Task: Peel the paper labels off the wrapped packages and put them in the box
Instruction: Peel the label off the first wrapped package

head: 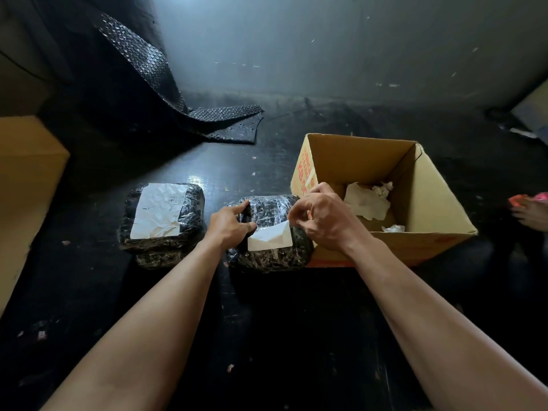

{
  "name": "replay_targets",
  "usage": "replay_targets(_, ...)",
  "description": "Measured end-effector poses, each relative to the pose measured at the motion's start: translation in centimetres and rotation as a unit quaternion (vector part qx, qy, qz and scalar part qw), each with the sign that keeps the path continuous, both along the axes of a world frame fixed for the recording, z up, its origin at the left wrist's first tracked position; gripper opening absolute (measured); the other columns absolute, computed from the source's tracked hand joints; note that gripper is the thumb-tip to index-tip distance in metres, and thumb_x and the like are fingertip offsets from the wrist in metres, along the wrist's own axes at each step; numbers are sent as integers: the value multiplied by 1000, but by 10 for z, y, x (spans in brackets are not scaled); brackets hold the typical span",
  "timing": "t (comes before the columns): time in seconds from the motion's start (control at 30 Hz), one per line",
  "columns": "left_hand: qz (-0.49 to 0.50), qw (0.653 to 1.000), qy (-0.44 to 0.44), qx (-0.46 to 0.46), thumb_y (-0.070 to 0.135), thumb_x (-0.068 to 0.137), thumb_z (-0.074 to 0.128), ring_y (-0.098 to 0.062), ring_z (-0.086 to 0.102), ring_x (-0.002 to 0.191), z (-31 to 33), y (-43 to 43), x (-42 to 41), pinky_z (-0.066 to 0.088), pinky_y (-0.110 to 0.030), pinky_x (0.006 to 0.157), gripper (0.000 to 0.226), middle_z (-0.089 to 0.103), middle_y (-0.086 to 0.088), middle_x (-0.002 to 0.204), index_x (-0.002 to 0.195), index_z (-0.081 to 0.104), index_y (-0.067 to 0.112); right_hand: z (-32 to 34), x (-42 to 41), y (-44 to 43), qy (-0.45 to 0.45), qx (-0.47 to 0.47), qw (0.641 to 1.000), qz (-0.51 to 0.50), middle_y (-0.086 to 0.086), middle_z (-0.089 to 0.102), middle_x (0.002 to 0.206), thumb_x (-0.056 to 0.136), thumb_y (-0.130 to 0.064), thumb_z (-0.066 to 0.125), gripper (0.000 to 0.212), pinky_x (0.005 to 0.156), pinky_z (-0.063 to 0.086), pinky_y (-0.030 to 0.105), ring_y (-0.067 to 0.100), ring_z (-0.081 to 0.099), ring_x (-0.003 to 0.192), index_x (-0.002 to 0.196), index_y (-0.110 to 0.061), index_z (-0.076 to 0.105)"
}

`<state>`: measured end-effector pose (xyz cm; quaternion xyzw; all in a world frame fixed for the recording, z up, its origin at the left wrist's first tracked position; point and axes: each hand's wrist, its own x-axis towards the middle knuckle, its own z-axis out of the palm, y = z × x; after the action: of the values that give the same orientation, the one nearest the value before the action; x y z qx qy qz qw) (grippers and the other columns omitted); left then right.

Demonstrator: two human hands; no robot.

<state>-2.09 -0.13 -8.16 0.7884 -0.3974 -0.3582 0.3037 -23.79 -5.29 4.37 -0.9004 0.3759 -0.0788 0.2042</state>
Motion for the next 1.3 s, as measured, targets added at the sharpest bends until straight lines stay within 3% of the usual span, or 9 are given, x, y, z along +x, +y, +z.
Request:
replay_targets(0.2, 21, 1000, 8, -2, 28, 86, 81, -14, 59, 97, 5, 2, -4, 53, -31, 98, 69, 61, -12, 139, 147, 50, 35, -2, -2, 10, -34, -21, 999, 16, 0, 74, 93, 85, -8, 75, 10, 82, 53, 33, 14, 45, 102, 90, -15, 79)
replay_targets(0.33, 29, 999, 34, 1, 23, 88, 78, -15, 63, 90, 12, 3, -5, 57, -36, 96, 68, 60, -9, 140, 148, 49, 32, 0, -2, 13, -41, -31, 999, 12, -1, 74, 94, 84, -9, 76, 10, 83, 51, 32, 13, 44, 102, 90, -16, 79)
replay_targets(0.43, 35, 999, 27, 2, 19, 90, 76, -12, 61, 81, 17, 5, -3, 58, -36, 92, 65, 64, -2, 122, 148, 49, 30, 1, -2, 11, -36, -26, 999, -7, 0, 75, 99, 86, -12, 74, 12, 83, 49, 29, 11, 42, 103, 93, -20, 80)
replay_targets(0.6, 31, 998, -42, 25, 16, 90, 69, -20, 65, 89, 23, 4, 6, 57, -36, 91, 64, 68, -4, 118, 149, 49, 30, -2, 7, 12, -38, 7, 999, -20, -2, 71, 103, 90, -11, 70, 15, 90, 49, 36, 13, 40, 108, 96, -22, 79)
replay_targets(0.67, 13, 998, -49, 46, 28, 91, 70, -21, 66, 97, 27, 0, 7, 55, -34, 89, 66, 66, -3, 112, 152, 45, 30, -1, 12, 12, -48, 12, 999, -20, -2, 70, 102, 90, -10, 69, 15, 91, 47, 36, 14, 41, 109, 94, -21, 78)
replay_targets(0.8, 7, 998, -29, 47, 50, 79, 83, -25, 54, 131, 23, -1, 7, 46, -30, 98, 88, 56, -6, 147, 154, 42, 29, 4, 17, 9, -33, 13, 999, -5, 0, 69, 105, 91, -11, 68, 15, 91, 47, 33, 16, 43, 113, 98, -20, 78)
replay_targets(0.97, 32, 999, -28, 24, 49, 75, 86, -24, 53, 133, 18, 2, 5, 43, -30, 100, 90, 53, -2, 150, 152, 44, 31, 3, 17, 12, -24, -8, 1000, 10, -9, 55, 94, 91, -12, 69, 12, 87, 45, 31, 13, 41, 107, 98, -17, 77)
replay_targets(1.13, 41, 999, -30, 17, 49, 74, 86, -23, 59, 125, 19, 5, 1, 38, -25, 87, 89, 59, -1, 143, 151, 45, 33, 1, 12, 13, -28, 1, 999, 24, -6, 67, 96, 89, -9, 68, 12, 86, 46, 35, 10, 38, 104, 94, -16, 76)
replay_targets(1.3, 44, 999, -27, 12, 49, 75, 85, -23, 55, 130, 20, 7, 0, 41, -27, 96, 88, 54, 0, 149, 152, 44, 33, 4, 12, 15, -40, 3, 999, 36, -2, 72, 96, 88, -7, 69, 12, 80, 41, 29, 13, 42, 106, 92, -15, 76)
